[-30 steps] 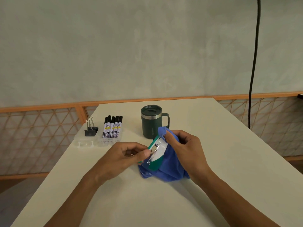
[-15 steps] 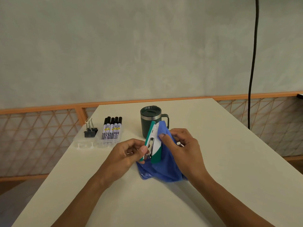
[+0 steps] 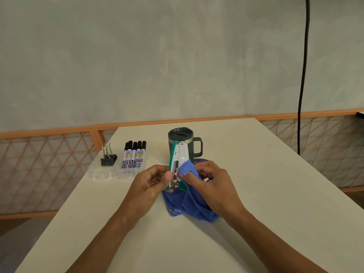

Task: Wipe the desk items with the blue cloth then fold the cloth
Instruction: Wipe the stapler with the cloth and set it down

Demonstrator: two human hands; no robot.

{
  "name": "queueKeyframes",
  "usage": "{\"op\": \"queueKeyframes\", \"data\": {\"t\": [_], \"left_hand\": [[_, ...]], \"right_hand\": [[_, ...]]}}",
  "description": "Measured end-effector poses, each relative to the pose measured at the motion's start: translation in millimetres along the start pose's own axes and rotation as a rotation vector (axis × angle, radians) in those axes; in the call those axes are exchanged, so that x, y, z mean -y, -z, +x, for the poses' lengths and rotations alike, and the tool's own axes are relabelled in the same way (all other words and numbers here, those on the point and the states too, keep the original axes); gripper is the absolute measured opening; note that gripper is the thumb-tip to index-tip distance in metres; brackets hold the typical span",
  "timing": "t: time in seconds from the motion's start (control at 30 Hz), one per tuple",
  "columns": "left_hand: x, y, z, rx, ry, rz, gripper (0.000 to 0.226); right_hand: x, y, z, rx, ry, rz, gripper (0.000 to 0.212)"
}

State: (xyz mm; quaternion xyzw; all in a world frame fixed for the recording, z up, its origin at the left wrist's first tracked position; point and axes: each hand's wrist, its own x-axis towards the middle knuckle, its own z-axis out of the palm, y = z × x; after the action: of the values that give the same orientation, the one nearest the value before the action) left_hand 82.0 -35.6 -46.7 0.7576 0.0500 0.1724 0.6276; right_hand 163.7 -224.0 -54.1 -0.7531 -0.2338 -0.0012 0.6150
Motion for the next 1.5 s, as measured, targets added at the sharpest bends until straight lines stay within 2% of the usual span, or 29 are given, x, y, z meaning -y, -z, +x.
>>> {"op": "queueKeyframes", "data": {"t": [0.27, 0.4, 0.53, 0.63, 0.7, 0.8, 0.93, 1.03, 1.1, 1.3, 1.4, 1.5], "left_hand": [[6, -13, -3, -0.04, 0.08, -0.244, 0.038], [5, -16, -4, -0.009, 0.087, -0.304, 0.035], [-3, -1, -3, 0.105, -0.003, -0.161, 0.038], [-9, 19, -1, 0.067, -0.079, -0.13, 0.052], [-8, 30, 3, 0.027, -0.141, -0.081, 0.05], [-3, 33, 7, -0.017, -0.15, 0.026, 0.038], [1, 34, 10, -0.033, -0.097, 0.066, 0.04], [4, 35, 7, -0.064, -0.129, 0.286, 0.036], [6, 32, 5, -0.076, -0.148, 0.338, 0.032], [7, 21, 8, -0.186, -0.096, 0.006, 0.036], [6, 20, 9, -0.194, -0.101, -0.043, 0.037], [11, 22, 10, -0.203, -0.105, -0.046, 0.036]], "right_hand": [[-1, -7, -8, -0.042, 0.106, -0.133, 0.04], [7, -6, -12, -0.068, 0.141, -0.162, 0.025], [11, 4, -12, 0.02, 0.162, -0.12, 0.015], [14, 15, -7, 0.089, 0.216, -0.164, 0.014], [13, 19, -4, 0.1, 0.239, -0.228, 0.012], [11, 20, -3, 0.075, 0.219, -0.217, 0.013], [13, 28, -2, -0.037, 0.114, -0.002, 0.019], [15, 35, 2, -0.067, 0.064, 0.098, 0.014], [15, 37, 3, -0.05, 0.048, 0.107, 0.013], [4, 37, 6, -0.136, 0.02, -0.038, 0.016], [4, 26, 1, -0.098, 0.107, -0.036, 0.018], [5, 14, -7, 0.016, 0.221, -0.053, 0.026]]}}
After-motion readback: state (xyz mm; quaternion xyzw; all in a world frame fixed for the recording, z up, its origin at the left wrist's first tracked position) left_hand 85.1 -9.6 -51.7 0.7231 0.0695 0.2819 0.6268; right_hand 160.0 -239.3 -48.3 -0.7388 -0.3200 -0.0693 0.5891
